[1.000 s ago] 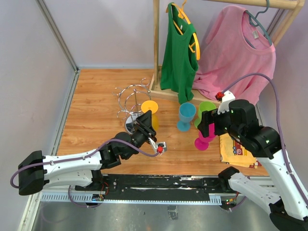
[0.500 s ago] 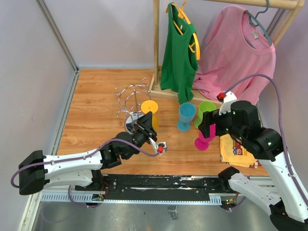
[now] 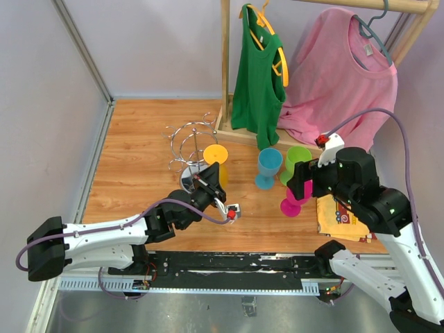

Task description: Take the wine glass off the wine glass rack

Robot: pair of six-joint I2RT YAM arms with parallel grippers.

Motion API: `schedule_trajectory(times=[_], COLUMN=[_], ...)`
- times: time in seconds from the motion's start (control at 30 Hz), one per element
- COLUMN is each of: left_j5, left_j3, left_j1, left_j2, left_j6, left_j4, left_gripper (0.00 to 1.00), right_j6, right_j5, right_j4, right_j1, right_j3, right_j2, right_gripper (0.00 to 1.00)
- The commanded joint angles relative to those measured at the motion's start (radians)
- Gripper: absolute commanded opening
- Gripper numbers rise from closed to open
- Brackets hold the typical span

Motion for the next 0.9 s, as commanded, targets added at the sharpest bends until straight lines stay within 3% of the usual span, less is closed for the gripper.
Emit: schedule_trajectory(times=[0.0, 0.67, 0.73, 0.8, 0.87], left_j5=[-0.008, -0.055, -0.061, -0.063, -0.072], left_j3=[0.035, 0.052, 0.022, -0.015, -0.047], left_j1=[0.007, -0.008, -0.026, -0.044, -0.057], left_j2=[0.0, -0.048, -0.076, -0.107, -0.128], left_j6=[-0.015, -0.032, -0.023, -0.004, 0.008], left_j4=[0.01, -0.012, -0.012, -0.012, -0.012], left_gripper=[0.0, 0.0, 0.13, 0.36, 0.46], right_j6=[-0.014, -0.017, -0.016, -0.015, -0.016], right_j5=[0.01, 0.018, 0.02, 0.024, 0.026], right_j4=[-0.002, -0.018, -0.018, -0.013, -0.002], right_j1=[-0.009, -0.008, -0.009, -0.008, -0.009], right_j3=[-0.006, -0.02, -0.027, -0.037, -0.054], right_j2=[-0.013, -0.036, -0.039, -0.041, -0.043], right_gripper=[0.98, 0.98, 0.98, 0.98, 0.98])
